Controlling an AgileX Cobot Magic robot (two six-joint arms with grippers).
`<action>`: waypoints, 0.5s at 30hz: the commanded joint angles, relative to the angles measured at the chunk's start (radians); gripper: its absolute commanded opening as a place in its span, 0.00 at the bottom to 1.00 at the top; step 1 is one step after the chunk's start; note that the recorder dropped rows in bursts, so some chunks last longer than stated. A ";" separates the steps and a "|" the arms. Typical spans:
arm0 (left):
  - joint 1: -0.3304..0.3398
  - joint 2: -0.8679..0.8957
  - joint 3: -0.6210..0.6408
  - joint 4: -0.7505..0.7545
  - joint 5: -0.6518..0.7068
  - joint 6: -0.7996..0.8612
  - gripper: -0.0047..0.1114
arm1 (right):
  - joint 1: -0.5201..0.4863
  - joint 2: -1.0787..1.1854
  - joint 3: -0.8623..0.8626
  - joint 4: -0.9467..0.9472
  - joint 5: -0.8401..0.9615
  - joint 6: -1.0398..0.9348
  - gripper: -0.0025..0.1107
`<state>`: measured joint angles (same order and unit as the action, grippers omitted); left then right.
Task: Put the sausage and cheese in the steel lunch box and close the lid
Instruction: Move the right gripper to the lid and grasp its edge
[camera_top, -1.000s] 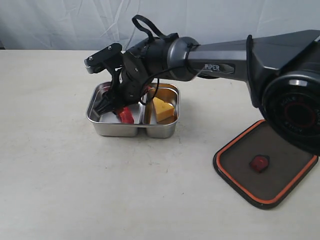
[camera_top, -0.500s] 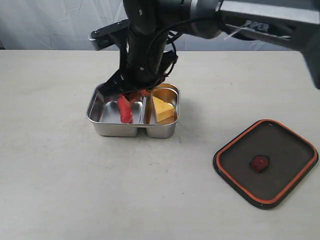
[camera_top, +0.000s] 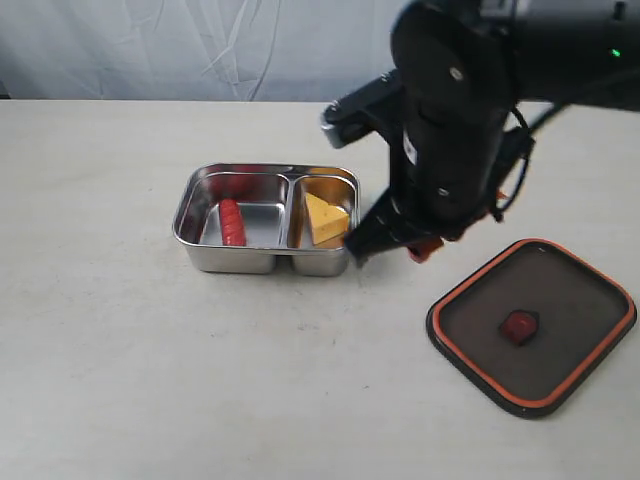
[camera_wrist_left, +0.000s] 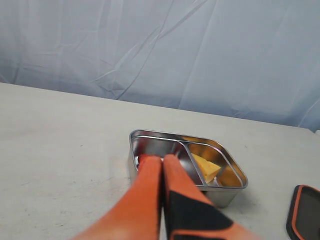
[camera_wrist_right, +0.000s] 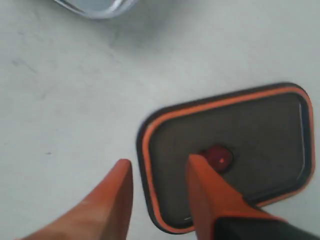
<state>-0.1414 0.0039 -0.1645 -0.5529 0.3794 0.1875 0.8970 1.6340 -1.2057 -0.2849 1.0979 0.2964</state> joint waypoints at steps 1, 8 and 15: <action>-0.008 -0.004 0.004 -0.003 -0.013 0.000 0.04 | -0.060 -0.074 0.210 -0.019 -0.192 0.120 0.41; -0.008 -0.004 0.004 -0.003 -0.013 0.000 0.04 | -0.181 0.016 0.334 0.104 -0.386 0.086 0.43; -0.008 -0.004 0.004 -0.003 -0.013 0.000 0.04 | -0.177 0.133 0.334 0.151 -0.565 0.088 0.43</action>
<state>-0.1414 0.0039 -0.1645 -0.5529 0.3794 0.1875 0.7242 1.7296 -0.8749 -0.1516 0.5870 0.3890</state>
